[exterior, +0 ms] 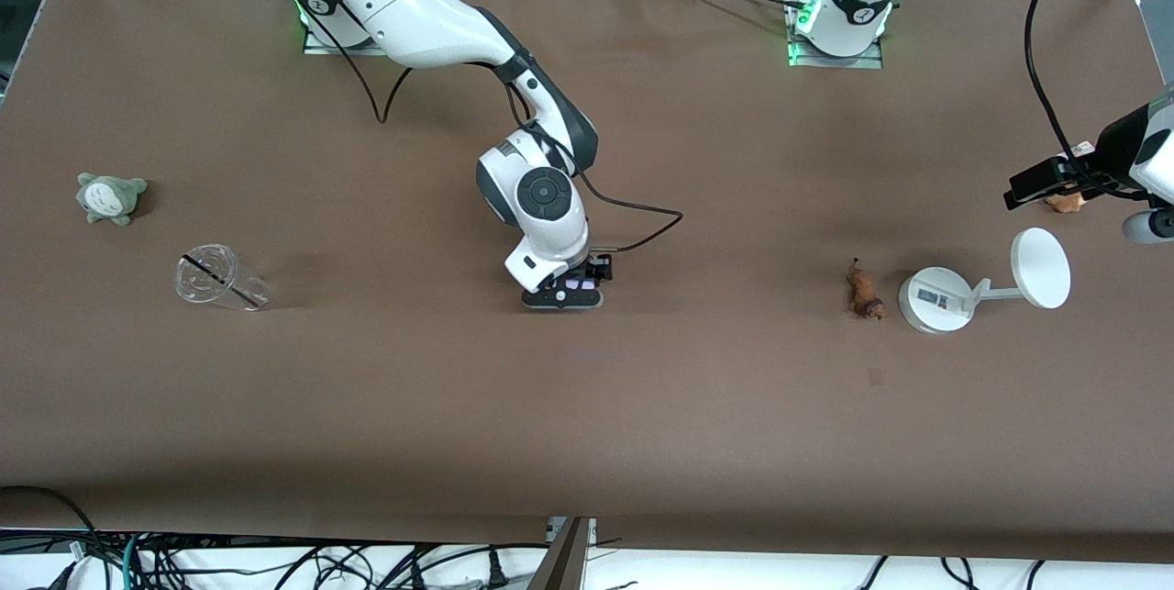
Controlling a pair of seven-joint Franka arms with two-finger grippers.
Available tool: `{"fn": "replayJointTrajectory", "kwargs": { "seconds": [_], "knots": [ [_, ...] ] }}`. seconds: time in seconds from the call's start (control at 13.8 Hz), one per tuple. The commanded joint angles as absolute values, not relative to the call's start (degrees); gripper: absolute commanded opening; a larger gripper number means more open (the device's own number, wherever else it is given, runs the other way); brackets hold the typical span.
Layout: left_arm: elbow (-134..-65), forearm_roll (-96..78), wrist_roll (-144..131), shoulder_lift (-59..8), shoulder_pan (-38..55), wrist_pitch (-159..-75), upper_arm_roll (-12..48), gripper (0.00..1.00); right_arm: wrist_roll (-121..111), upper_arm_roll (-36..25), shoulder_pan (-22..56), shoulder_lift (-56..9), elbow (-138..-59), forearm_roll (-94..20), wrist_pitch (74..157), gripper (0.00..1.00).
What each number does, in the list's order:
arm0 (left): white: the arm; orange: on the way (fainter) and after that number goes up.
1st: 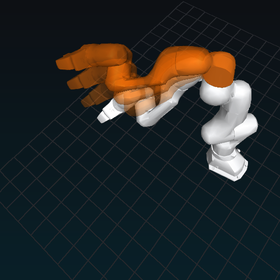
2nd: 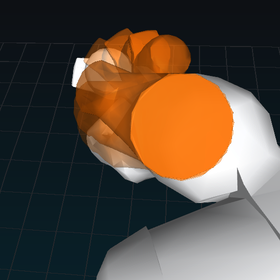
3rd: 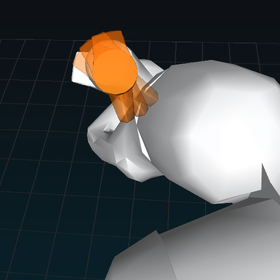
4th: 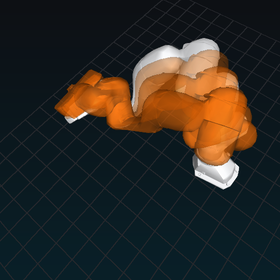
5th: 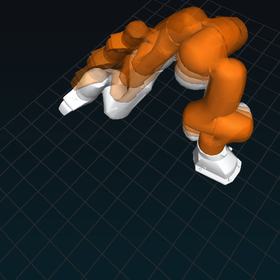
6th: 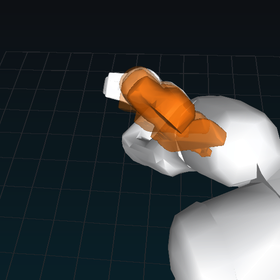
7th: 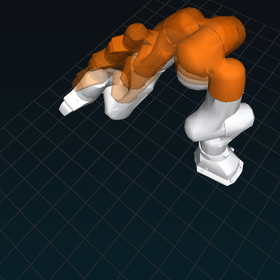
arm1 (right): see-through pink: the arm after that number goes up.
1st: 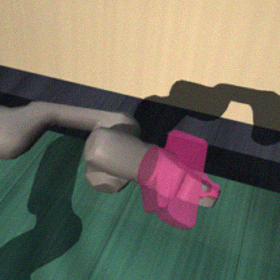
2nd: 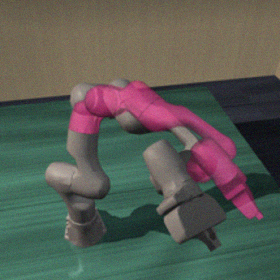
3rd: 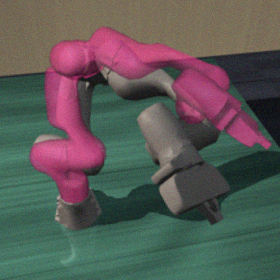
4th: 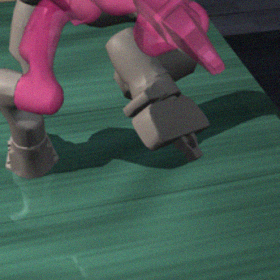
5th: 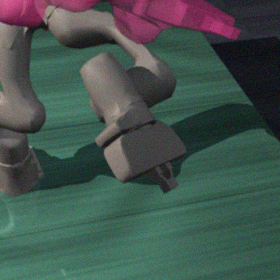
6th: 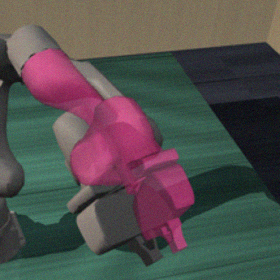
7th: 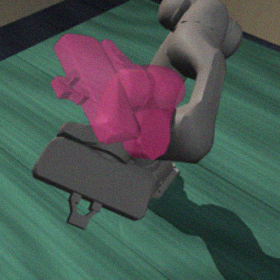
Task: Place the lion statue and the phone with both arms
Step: 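Carry the phone with the right gripper toward the clear cup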
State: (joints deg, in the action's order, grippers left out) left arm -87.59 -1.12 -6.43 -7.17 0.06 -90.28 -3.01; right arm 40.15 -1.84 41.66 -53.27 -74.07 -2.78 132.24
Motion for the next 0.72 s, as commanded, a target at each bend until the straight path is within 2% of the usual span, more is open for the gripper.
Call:
{"fn": "replayJointTrajectory", "kwargs": {
  "seconds": [0.0, 0.43, 0.65],
  "knots": [
    [-85.1, -0.4, -5.3, -8.4, -0.4, -88.9, -2.5, 1.0, 40.1, -1.7, 39.3, -49.2, -73.3, -3.5, 127.2, 0.3],
    [-85.1, -0.4, -5.3, -8.4, -0.4, -88.9, -2.5, 1.0, 31.0, -2.1, 34.2, -40.0, -75.3, -3.6, 116.3, 0.31],
    [-85.1, -0.4, -5.3, -8.5, -0.4, -88.9, -2.5, 1.0, 20.7, -2.2, 29.5, -32.7, -82.6, -4.1, 114.0, 0.31]
  ]
}}
